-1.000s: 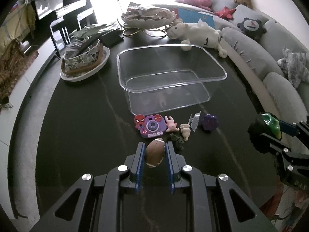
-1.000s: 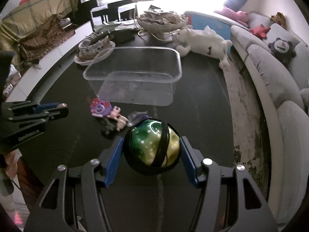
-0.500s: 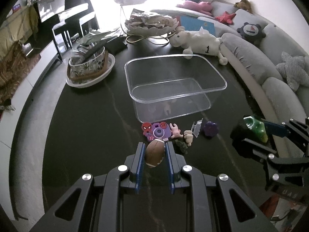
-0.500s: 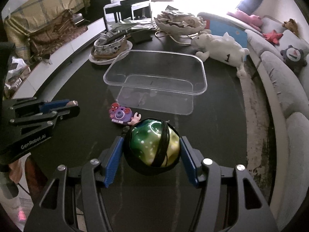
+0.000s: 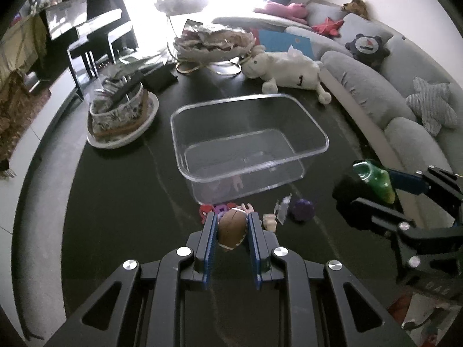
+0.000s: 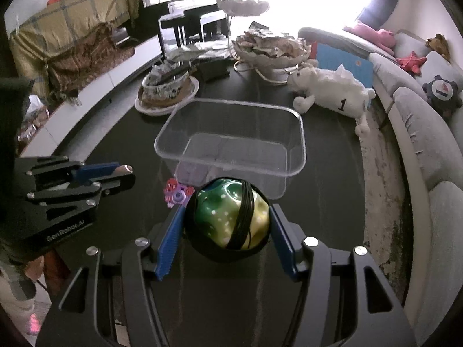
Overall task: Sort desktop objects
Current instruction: 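Open right tool to drop green ball into bin while left tool drops football in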
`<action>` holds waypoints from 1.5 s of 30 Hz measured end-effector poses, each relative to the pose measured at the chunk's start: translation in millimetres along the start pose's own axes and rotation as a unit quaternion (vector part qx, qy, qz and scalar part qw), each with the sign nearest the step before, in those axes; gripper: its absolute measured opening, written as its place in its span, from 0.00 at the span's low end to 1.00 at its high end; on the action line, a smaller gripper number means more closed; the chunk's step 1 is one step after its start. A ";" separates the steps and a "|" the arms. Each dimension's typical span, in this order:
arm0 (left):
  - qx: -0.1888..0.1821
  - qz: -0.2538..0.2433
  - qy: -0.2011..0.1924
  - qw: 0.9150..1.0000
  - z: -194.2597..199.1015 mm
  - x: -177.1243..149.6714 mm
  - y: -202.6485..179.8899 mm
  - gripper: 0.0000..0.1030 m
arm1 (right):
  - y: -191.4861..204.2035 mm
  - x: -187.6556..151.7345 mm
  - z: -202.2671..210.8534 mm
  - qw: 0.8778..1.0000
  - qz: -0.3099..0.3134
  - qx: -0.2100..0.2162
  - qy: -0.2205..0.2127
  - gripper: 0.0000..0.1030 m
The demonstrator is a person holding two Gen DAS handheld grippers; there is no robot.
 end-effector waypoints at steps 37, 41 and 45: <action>0.015 0.048 0.031 0.998 -74.1 100.7 4.0 0.76 | -68.0 78.4 -77.1 0.998 -0.033 -0.044 0.036 0.61; 0.026 0.054 0.041 0.997 -76.8 98.9 12.6 0.77 | -63.0 77.2 -71.8 0.998 -0.017 -0.051 0.034 0.62; 0.038 0.060 0.037 0.997 -74.1 96.9 21.3 0.81 | -60.6 75.8 -67.3 0.998 -0.017 -0.049 0.031 0.65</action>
Point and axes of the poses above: each gripper's, at about its wrist camera, not at the fingertips, and z roughly against the way its jaws point, y to its left, x to its top, the point moved 1 cm from there along -z, roughly the way its jaws point, and after that the axes turned 12 degrees about x, right-handed, at the moved point
